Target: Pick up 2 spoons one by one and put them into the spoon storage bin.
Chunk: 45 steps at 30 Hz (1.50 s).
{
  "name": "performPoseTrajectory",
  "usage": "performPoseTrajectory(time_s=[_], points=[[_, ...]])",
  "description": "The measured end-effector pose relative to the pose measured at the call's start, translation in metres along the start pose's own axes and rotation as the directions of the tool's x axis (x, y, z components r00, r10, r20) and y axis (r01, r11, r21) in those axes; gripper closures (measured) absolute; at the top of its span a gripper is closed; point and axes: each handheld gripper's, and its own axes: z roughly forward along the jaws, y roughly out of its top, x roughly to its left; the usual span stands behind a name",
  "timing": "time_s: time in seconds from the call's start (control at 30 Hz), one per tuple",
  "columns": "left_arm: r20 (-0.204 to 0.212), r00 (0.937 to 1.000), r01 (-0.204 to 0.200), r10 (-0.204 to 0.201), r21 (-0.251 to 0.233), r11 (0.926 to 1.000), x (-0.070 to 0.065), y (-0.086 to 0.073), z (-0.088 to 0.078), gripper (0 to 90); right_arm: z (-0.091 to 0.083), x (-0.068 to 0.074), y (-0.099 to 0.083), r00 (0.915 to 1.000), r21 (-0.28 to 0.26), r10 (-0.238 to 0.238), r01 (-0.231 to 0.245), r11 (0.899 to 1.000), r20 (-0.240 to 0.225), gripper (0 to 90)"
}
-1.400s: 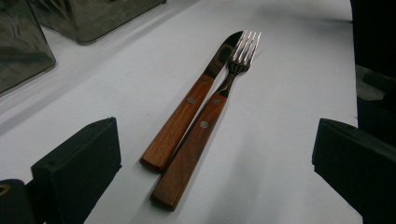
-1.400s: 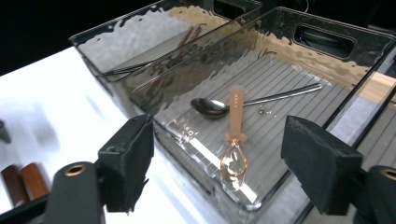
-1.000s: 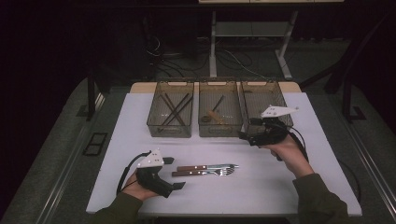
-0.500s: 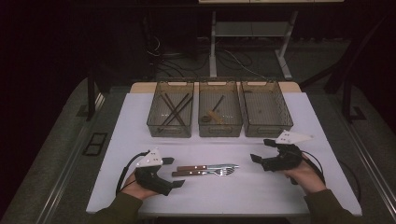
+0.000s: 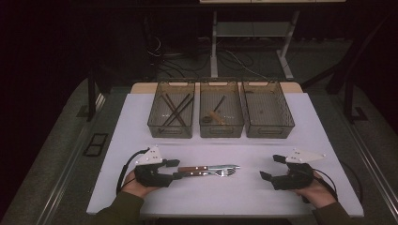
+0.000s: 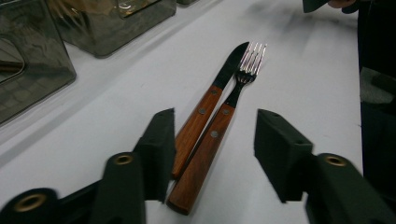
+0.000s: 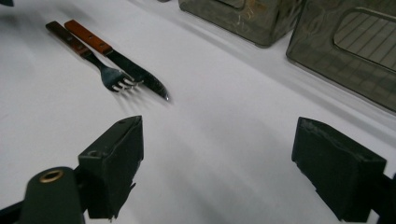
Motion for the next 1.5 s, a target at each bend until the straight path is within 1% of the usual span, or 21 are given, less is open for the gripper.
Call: performPoseTrajectory(time_s=[0.13, 0.23, 0.3, 0.33, 0.4, 0.47, 0.53, 0.6, 0.67, 0.7, 0.77, 0.8, 0.87, 0.9, 0.97, 1.03, 1.17, 1.2, 1.37, 1.4, 1.5], points=[[-0.019, 0.9996, -0.021, 0.022, 0.038, 0.9991, 0.004, 0.006, 0.006, 72.3, -0.006, 0.002, -0.006, 1.0, 0.006, 0.002, -0.002, 1.0, 0.002, 16.8], [-0.023, 0.9988, -0.041, 0.042, 0.071, 0.9967, 0.006, 0.009, 0.011, 84.1, -0.009, 0.002, -0.009, 1.0, 0.002, -0.001, 0.001, 1.0, 0.003, 16.8], [-0.013, 0.9988, -0.046, 0.047, 0.096, 0.9944, 0.007, 0.008, 0.015, 89.2, -0.01, 0.002, -0.009, 1.0, -0.003, 0.003, -0.003, 1.0, 0.004, 16.8], [-0.014, 0.9986, -0.048, 0.05, 0.113, 0.9925, 0.007, 0.007, 0.017, 89.3, -0.01, 0.001, -0.008, 1.0, -0.007, 0.003, -0.003, 1.0, 0.004, 16.8], [-0.025, 0.9986, -0.042, 0.046, 0.127, 0.9909, 0.008, 0.005, 0.018, 89.4, -0.01, 0.001, -0.008, 1.0, -0.006, -0.004, 0.004, 1.0, 0.009, 16.9], [-0.049, 0.9982, -0.029, 0.036, 0.134, 0.9906, 0.01, 0.004, 0.017, 89.4, -0.009, 0.002, -0.007, 0.9999, -0.006, -0.008, 0.008, 1.0, 0.009, 16.8], [-0.059, 0.9982, -0.004, 0.012, 0.128, 0.9918, 0.013, 0.001, 0.014, 89.4, -0.01, 0.002, -0.007, 0.9999, -0.006, -0.01, 0.01, 1.0, 0.009, 16.9], [-0.07, 0.9976, 0.006, 0.004, 0.136, 0.9907, 0.015, -0.003, 0.011, 89.4, -0.01, 0.003, -0.007, 0.9999, -0.007, -0.013, 0.013, 1.0, 0.011, 16.8], [-0.089, 0.9961, 0.018, -0.004, 0.157, 0.9875, 0.018, -0.007, 0.008, 89.4, -0.01, 0.002, -0.007, 0.9999, -0.008, -0.01, 0.011, 1.0, 0.011, 16.8], [-0.092, 0.9957, 0.02, -0.005, 0.164, 0.9863, 0.019, -0.008, 0.007, 89.4, -0.01, 0.002, -0.007, 0.9999, -0.008, -0.011, 0.011, 1.0, 0.011, 16.8], [-0.099, 0.9948, 0.039, -0.022, 0.17, 0.9847, 0.021, -0.011, 0.007, 89.4, -0.01, 0.002, -0.007, 0.9999, -0.008, -0.011, 0.011, 1.0, 0.012, 16.8], [-0.1, 0.9947, 0.039, -0.021, 0.174, 0.984, 0.022, -0.011, 0.007, 89.4, -0.01, 0.002, -0.007, 0.9999, -0.008, -0.011, 0.011, 1.0, 0.011, 16.8], [-0.099, 0.9949, 0.033, -0.015, 0.178, 0.9835, 0.023, -0.011, 0.008, 89.3, -0.01, 0.002, -0.007, 0.9999, -0.009, -0.012, 0.012, 1.0, 0.011, 16.8], [-0.1, 0.9947, 0.042, -0.024, 0.18, 0.9827, 0.022, -0.012, 0.01, 89.3, -0.01, 0.003, -0.007, 0.9999, -0.008, -0.012, 0.012, 1.0, 0.011, 16.8], [-0.096, 0.9954, 0.03, -0.011, 0.198, 0.9798, 0.023, -0.012, 0.012, 89.3, -0.01, 0.003, -0.007, 0.9999, -0.008, -0.013, 0.013, 1.0, 0.011, 16.9], [-0.092, 0.9957, 0.029, -0.01, 0.211, 0.9771, 0.024, -0.012, 0.013, 89.3, -0.01, 0.003, -0.006, 0.9998, -0.008, -0.014, 0.014, 1.0, 0.012, 16.8], [-0.081, 0.9966, 0.033, -0.016, 0.211, 0.977, 0.023, -0.012, 0.013, 89.4, -0.01, 0.003, -0.006, 0.9998, -0.009, -0.014, 0.014, 1.0, 0.012, 16.8], [-0.079, 0.9967, 0.037, -0.02, 0.207, 0.9776, 0.023, -0.012, 0.013, 89.4, -0.01, 0.002, -0.006, 0.9998, -0.01, -0.013, 0.013, 1.0, 0.012, 16.8], [-0.064, 0.9979, 0.025, -0.011, 0.228, 0.9733, 0.02, -0.012, 0.014, 89.3, -0.01, 0.002, -0.006, 0.9998, -0.013, -0.013, 0.013, 1.0, 0.018, 16.8], [-0.059, 0.9982, 0.013, 0.002, 0.239, 0.9709, 0.019, -0.012, 0.013, 89.3, -0.011, 0.002, -0.006, 0.9998, -0.014, -0.011, 0.011, 1.0, 0.019, 16.8], [-0.055, 0.9985, 0.016, -0.003, 0.243, 0.97, 0.016, -0.013, 0.013, 89.4, -0.011, 0.002, -0.006, 0.9997, -0.016, -0.01, 0.01, 1.0, 0.022, 16.9]])
